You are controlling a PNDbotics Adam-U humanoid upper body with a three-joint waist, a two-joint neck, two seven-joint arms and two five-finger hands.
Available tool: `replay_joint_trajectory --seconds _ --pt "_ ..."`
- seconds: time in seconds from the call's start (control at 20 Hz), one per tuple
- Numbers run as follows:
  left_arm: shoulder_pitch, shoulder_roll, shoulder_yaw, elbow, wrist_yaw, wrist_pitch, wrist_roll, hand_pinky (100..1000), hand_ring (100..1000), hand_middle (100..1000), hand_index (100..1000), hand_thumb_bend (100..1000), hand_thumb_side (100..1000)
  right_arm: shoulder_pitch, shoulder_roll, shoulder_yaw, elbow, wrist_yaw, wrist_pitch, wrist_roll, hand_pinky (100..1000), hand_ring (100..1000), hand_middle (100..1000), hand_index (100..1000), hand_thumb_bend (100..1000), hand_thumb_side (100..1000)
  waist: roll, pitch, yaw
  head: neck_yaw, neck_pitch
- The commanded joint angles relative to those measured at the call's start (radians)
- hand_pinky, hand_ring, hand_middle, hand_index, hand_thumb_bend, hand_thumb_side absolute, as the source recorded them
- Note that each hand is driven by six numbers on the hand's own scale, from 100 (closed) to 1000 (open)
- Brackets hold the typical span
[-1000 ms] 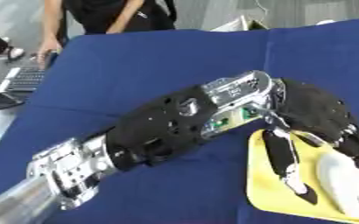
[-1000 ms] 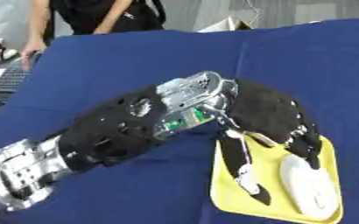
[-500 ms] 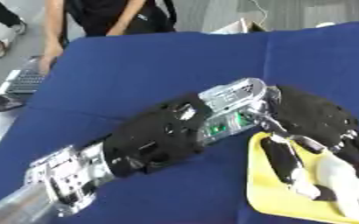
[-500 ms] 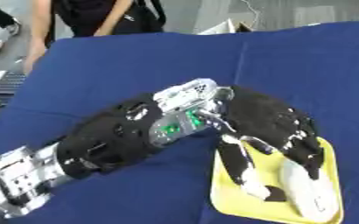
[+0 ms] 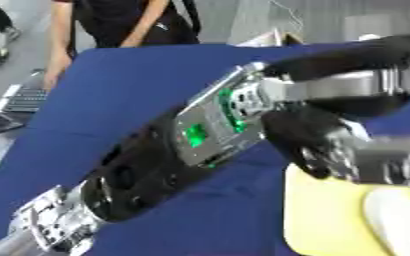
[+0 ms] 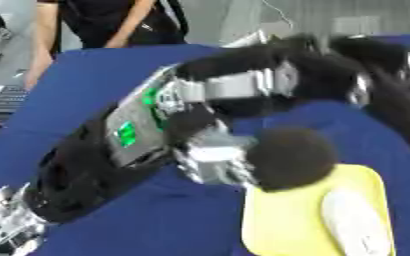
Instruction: Pick up objects on the table and place them in the box.
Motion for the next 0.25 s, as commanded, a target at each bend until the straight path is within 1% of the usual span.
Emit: replay_joint_trajectory --seconds 0.05,0.2,0.25 --pt "0.007 -0.025 0.091 -0.030 0.164 0.005 0.001 956 805 884 848 100 1000 -0.013 -0.005 -0.005 -0.015 -0.003 0.001 -0.001 800 822 949 1000 100 964 -0.015 -0.014 0.001 -0.022 -0.034" --pt "0.018 -0.047 0.135 -0.030 0.237 -0.019 0.004 944 814 881 848 100 1000 -0.013 -0.003 -0.008 -0.014 -0.003 -0.001 -0.003 800 822 949 1000 100 964 -0.021 -0.011 0.003 -0.034 -0.058" --pt "0.019 -0.056 0.148 -0.030 0.257 -0.028 0.005 936 817 876 847 100 982 -0.013 -0.002 -0.009 -0.014 -0.004 -0.001 -0.005 800 822 949 1000 100 964 -0.023 -0.009 0.003 -0.039 -0.070"
